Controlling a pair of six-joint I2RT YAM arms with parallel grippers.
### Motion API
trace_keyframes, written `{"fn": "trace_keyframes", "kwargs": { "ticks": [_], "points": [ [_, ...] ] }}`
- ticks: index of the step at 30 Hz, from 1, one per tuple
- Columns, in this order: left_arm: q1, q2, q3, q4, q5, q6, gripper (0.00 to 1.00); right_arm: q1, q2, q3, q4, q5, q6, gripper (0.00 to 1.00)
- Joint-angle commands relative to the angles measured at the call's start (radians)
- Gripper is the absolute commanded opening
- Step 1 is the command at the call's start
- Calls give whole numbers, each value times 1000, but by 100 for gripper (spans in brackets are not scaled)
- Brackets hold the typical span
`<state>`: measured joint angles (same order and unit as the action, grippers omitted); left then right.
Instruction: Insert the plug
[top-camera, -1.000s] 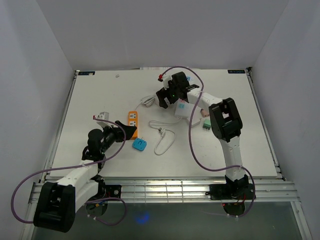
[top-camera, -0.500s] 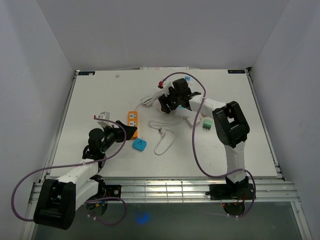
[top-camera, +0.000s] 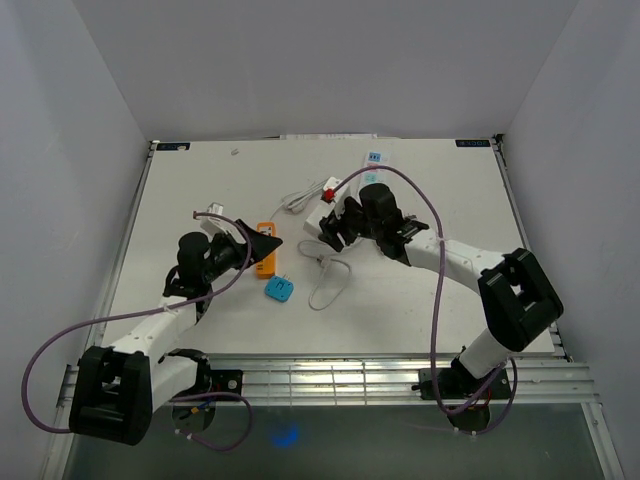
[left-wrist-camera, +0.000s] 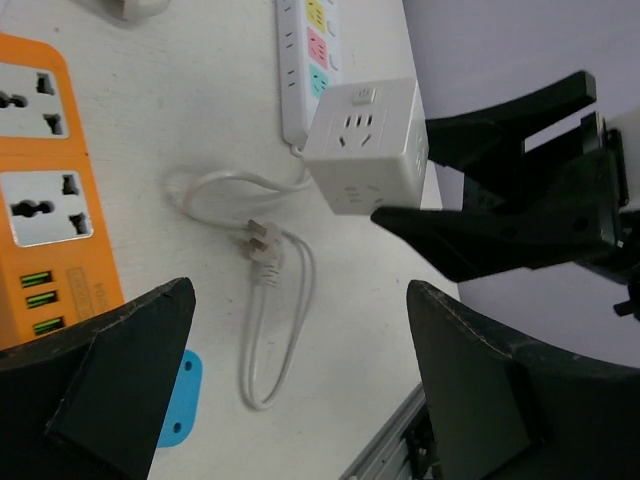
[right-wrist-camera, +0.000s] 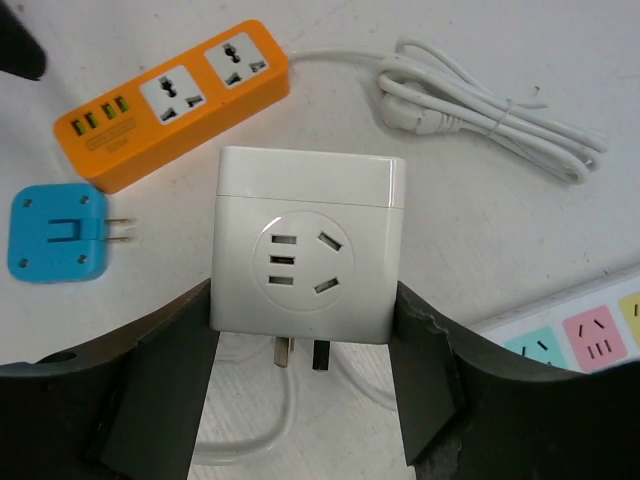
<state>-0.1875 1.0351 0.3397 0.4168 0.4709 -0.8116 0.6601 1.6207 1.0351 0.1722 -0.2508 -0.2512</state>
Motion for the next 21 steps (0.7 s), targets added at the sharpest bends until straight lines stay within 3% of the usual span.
{"fn": "trace_keyframes", "kwargs": {
  "ticks": [1,10,21],
  "points": [
    [-3,29,111,-148,109,-69,98,27,-111,-68,127,1,0,38],
    [-3,126,334,-384,215,-25,98,61,-225,-161,179,-61,9,39],
    [-38,212,426,-412,219,-1,98,110,-268,-217,227,-107,3,39]
  ]
}}
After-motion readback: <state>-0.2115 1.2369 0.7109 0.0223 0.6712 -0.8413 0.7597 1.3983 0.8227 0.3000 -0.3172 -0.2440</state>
